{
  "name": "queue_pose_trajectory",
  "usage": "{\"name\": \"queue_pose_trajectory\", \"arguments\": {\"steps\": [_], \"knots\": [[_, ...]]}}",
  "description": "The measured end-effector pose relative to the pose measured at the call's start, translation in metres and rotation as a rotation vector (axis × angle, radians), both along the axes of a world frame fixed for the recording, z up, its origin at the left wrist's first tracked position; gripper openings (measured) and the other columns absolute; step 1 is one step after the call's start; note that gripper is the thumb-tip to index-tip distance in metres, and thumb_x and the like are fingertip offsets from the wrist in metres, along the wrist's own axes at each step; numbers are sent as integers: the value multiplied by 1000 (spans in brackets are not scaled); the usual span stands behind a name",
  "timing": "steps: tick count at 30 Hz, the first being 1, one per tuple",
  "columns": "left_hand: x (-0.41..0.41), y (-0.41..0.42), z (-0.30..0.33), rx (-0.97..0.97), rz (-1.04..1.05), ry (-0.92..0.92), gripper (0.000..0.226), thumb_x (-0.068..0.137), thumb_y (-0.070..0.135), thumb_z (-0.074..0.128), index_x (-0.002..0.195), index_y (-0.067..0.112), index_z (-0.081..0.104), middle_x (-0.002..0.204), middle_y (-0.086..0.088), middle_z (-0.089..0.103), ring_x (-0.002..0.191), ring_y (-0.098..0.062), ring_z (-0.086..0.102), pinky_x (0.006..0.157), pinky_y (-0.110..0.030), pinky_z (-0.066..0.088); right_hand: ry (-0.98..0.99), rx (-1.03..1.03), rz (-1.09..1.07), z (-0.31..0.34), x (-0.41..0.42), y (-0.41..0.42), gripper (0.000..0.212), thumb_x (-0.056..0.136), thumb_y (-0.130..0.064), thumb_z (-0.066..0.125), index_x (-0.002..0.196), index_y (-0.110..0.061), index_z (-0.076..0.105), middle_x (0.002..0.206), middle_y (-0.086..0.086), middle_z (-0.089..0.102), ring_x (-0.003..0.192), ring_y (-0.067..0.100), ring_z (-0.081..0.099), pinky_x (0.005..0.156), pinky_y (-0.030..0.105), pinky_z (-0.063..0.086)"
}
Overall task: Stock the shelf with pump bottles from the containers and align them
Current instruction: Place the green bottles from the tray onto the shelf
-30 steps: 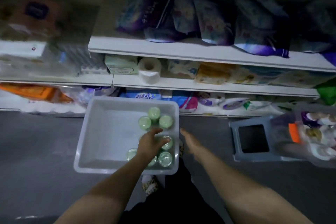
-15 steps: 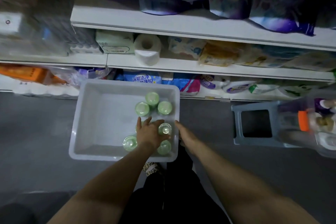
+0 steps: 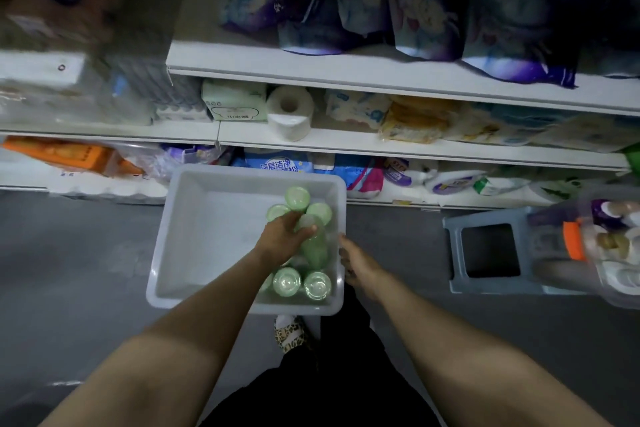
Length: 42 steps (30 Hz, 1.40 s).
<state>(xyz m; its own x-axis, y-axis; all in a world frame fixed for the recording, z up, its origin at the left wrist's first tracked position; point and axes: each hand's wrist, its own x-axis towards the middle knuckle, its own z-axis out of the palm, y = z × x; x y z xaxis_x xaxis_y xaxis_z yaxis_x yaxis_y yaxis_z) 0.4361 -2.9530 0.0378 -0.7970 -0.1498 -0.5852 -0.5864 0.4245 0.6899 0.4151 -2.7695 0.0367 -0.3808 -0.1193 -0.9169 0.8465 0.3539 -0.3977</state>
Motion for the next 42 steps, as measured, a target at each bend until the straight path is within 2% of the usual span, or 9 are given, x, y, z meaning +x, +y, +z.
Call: {"name": "queue_pose_trajectory", "arguments": {"steps": [2,5,10,14,20,24,30,35,42], "knots": [[-9,-3,21,72,48,39,39,90,43,67,120,18,66,110,-1,69,105,-19,63,85,-27,49,22,-49,8,11,0,-7,35,100,-57,41,107,-31,63,94,-16,68,84,4,66,74,25,50],[-21,-5,55,134,130,77,43,87,52,68,111,17,63,103,-3,68,96,-21,65,81,-31,53,105,-84,15,38,-8,-18,47,100,-60,36,129,-32,59,120,-11,65,113,9,60,102,35,42],[-49,-11,121,241,230,191,46,89,53,64,104,10,59,112,-14,64,102,-27,65,85,-46,59,231,-235,-156,93,-31,-23,35,104,-46,40,106,-25,68,79,-11,77,66,0,71,54,20,53],[-76,-12,188,270,239,341,49,90,55,62,106,9,65,105,-11,69,97,-26,68,75,-40,61,374,-294,-224,144,-55,-27,39,99,-56,43,103,-30,73,99,-3,76,86,13,71,70,34,56],[-105,2,285,167,237,593,74,75,76,55,118,16,60,115,-2,67,107,-19,64,96,-46,52,545,-407,-362,237,-82,-36,44,92,-65,46,106,-33,73,108,-1,71,99,19,65,74,41,56],[-104,23,316,228,166,793,61,82,58,64,135,32,49,119,9,66,107,-7,64,96,-42,53,678,-540,-459,296,-92,-38,51,95,-64,41,106,-30,77,105,-3,74,103,20,65,78,46,57],[-115,36,354,58,26,974,75,90,38,66,151,47,22,122,-4,64,112,-20,62,95,-45,52,824,-635,-506,357,-109,-36,52,97,-62,34,113,-33,75,99,-8,78,92,11,71,69,38,57],[-133,31,388,66,62,1051,78,88,33,71,150,48,26,111,7,69,99,-7,65,90,-38,55,914,-688,-451,388,-130,-34,46,99,-60,32,114,-37,70,95,-10,78,80,3,74,72,38,56],[-181,20,405,44,66,1131,70,88,23,70,146,44,38,123,15,67,114,-3,61,101,-36,50,1061,-620,-360,408,-173,-33,44,102,-55,31,121,-36,66,103,-15,74,90,-7,69,76,23,49]]}}
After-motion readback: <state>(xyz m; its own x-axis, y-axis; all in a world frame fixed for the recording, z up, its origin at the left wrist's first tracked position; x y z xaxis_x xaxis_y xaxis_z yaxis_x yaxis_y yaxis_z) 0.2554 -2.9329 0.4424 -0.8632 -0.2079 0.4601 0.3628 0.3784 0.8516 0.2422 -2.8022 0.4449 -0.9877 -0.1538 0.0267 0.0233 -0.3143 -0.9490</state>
